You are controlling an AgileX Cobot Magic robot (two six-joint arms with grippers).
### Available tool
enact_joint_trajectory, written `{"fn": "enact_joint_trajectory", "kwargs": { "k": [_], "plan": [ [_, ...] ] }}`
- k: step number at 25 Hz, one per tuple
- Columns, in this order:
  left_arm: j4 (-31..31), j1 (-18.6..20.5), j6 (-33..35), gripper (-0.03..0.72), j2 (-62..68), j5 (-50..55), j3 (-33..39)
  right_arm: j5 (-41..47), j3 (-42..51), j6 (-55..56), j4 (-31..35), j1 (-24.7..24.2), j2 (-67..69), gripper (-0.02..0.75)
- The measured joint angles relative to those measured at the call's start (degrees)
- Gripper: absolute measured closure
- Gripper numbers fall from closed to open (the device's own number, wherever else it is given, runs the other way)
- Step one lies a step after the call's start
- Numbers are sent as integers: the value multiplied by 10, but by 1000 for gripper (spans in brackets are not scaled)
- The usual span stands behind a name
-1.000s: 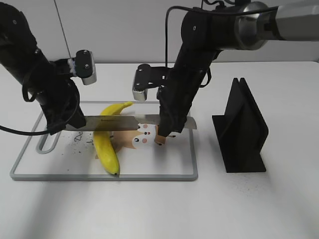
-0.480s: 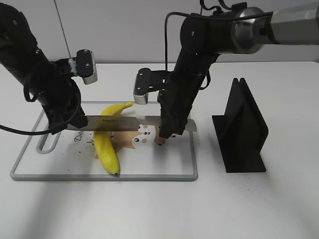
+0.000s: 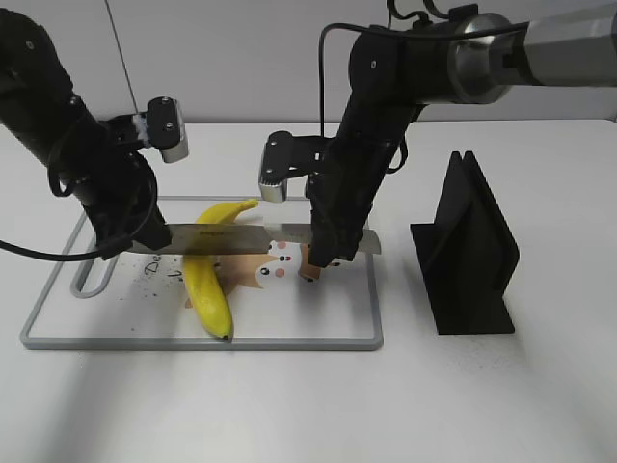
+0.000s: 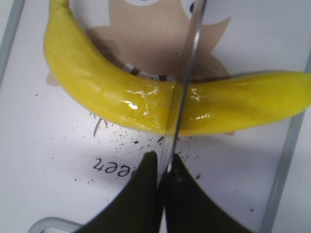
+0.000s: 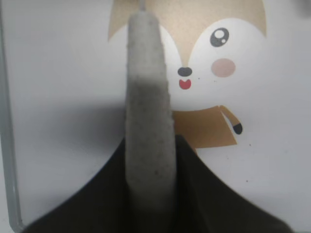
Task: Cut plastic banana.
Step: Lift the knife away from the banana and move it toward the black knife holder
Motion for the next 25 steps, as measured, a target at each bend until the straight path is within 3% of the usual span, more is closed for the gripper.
{"fn": "enact_joint_trajectory", "kwargs": {
  "k": [15, 25],
  "plan": [
    [0, 1, -9, 679, 5, -2, 1, 67, -73, 20, -11, 1, 9, 545],
    [2, 0, -33, 513, -30, -22, 19, 126, -102, 43, 0, 2, 15, 549]
  ]
}}
